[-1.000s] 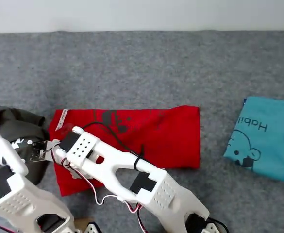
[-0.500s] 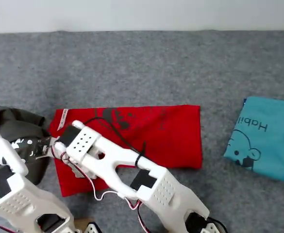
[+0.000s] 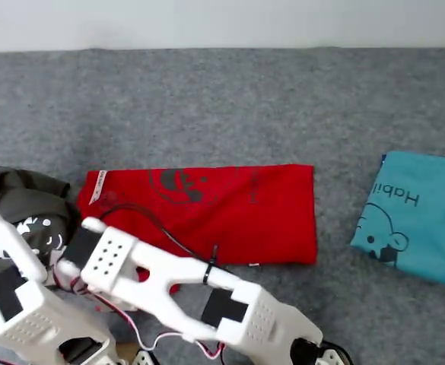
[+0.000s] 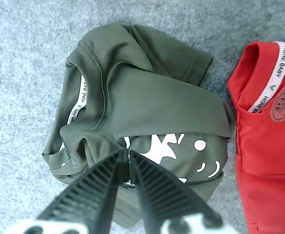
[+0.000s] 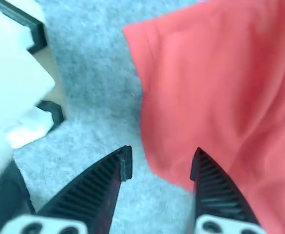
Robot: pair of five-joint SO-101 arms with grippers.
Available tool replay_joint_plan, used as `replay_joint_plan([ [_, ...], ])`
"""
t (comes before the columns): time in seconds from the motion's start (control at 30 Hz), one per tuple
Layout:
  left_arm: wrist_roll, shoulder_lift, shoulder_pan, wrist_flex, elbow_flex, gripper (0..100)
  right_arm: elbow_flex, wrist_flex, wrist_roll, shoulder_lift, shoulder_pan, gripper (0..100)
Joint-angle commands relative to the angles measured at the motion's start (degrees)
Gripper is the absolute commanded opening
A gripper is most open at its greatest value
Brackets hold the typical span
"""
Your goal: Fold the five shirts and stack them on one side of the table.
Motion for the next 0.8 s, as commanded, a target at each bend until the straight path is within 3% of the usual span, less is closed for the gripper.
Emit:
replay_joint_plan([
  [0.0,-0.35,-3.87,-0.53,1.41,-0.13,1,-3.08,-3.74,-0.44,2.86,-0.13,20.9],
  [0.33,-0.35,-3.87,-0.53,1.41,-0.13,1,-6.07,-10.59,-0.35,14.2,4.62,20.7],
  [0.4,-0.35,-3.87,-0.53,1.41,-0.13,1,-6.15,-10.86,-0.26,14.29,5.23,16.9],
  [0.53,-0.35,-3.78,-0.53,1.41,-0.13,1,-6.15,-10.59,1.93,14.29,5.76,0.0],
  [0.77,-0.35,-3.6,-0.26,1.41,-0.13,1,-6.51,-10.51,2.55,13.49,7.78,1.0],
])
